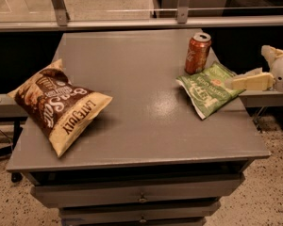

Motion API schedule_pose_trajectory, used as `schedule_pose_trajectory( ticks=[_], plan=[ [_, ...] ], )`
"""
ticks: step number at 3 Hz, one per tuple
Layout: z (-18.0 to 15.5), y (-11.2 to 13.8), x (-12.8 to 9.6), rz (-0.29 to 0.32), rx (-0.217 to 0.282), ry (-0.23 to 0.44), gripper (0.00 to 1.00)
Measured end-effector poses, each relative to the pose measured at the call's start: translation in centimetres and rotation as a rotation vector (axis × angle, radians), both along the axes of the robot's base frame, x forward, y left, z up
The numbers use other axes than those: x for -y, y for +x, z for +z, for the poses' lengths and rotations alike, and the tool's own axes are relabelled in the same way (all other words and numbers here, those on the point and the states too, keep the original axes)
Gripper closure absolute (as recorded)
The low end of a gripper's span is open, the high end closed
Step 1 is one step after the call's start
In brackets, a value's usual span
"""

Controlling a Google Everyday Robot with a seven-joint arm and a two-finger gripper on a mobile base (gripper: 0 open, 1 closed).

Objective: Move coke can near green jalapeno chip bag

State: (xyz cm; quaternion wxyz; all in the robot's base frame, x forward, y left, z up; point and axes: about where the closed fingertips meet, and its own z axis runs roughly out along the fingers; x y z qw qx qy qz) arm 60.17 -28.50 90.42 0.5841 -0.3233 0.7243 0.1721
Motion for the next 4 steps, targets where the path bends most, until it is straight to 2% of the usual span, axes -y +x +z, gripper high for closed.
schedule_pose_trajectory(
  ticks=[1,2,3,4],
  plan=[
    [-2.0,-0.1,-2.1,0.111,-0.012,0.005,0.00],
    [-2.8,1.0,-2.7,0.241,0.015,-0.064,0.00],
    [1.5,2.1,-2.0,0.335,0.137,-0.160,0.00],
    [7.0,2.4,-0.3,0.351,0.261,-0.249,0.00]
  ],
)
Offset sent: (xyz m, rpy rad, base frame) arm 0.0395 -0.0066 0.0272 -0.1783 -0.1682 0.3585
